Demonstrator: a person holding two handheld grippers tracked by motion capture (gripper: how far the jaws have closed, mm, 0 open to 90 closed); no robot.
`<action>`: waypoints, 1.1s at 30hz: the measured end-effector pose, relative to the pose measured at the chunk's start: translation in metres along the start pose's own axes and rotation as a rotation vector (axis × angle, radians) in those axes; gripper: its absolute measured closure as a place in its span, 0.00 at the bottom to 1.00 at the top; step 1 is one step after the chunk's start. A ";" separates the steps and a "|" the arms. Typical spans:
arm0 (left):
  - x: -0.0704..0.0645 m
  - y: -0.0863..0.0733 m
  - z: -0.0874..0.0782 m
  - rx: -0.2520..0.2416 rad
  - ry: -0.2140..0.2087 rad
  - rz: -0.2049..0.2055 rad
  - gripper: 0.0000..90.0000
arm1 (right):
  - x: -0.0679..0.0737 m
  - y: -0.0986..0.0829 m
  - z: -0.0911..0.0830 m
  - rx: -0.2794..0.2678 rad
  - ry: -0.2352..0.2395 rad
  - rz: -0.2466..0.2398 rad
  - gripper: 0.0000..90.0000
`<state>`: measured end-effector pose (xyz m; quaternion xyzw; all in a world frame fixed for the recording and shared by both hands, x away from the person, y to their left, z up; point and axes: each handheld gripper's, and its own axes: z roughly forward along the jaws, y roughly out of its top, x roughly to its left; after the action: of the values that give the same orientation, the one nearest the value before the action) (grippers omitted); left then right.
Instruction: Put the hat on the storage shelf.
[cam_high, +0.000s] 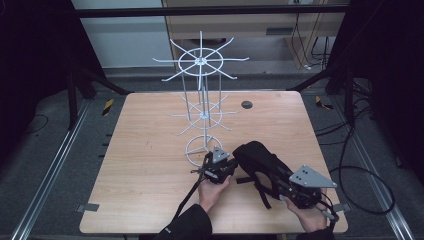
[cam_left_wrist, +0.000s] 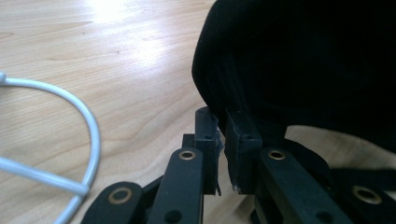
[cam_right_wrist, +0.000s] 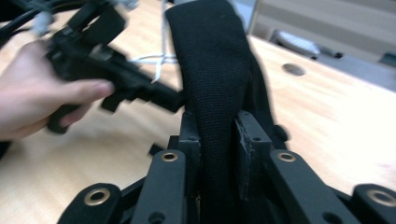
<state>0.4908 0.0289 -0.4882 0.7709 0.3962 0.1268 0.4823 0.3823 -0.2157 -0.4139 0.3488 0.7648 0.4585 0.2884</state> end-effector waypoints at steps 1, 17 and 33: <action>0.002 -0.001 0.003 0.008 0.006 -0.002 0.92 | 0.004 -0.004 0.002 0.008 0.022 -0.004 0.82; 0.017 -0.006 -0.002 0.088 -0.020 -0.006 0.76 | 0.030 -0.026 0.025 0.116 0.110 -0.030 0.77; 0.011 -0.015 -0.074 0.058 -0.057 -0.004 0.55 | 0.044 -0.034 0.038 0.188 0.118 -0.077 0.75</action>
<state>0.4483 0.0880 -0.4659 0.7872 0.3872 0.0922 0.4710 0.3760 -0.1725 -0.4655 0.3171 0.8328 0.3932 0.2262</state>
